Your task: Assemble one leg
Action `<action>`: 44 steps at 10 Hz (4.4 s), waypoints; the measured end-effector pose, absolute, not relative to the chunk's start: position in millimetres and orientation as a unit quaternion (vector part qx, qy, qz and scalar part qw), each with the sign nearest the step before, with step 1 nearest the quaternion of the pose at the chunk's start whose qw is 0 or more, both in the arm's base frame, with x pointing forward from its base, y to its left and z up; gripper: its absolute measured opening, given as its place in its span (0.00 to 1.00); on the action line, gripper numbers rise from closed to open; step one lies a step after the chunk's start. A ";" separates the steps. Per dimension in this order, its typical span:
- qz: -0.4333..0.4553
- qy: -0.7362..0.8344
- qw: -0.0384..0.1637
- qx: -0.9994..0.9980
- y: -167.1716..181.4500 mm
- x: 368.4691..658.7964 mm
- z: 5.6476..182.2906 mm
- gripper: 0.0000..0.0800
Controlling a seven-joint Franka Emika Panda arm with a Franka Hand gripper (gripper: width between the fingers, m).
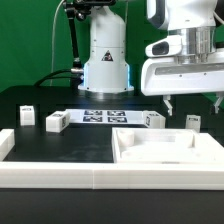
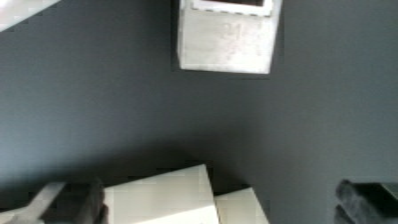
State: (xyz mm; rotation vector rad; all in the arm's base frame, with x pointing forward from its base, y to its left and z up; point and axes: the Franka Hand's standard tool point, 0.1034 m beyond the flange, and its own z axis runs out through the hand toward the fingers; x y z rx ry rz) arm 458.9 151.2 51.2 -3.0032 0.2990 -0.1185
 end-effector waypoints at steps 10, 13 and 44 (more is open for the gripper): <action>0.259 0.059 0.035 -0.963 158.8 448.3 56.7 0.81; 0.327 0.059 0.035 -0.942 156.4 445.1 45.9 0.81; 0.342 0.010 0.049 -0.938 150.4 448.2 90.1 0.36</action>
Offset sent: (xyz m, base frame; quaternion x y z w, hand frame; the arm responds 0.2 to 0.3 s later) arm 0.0001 0.0137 0.0037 0.0132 -0.1351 0.0074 0.9907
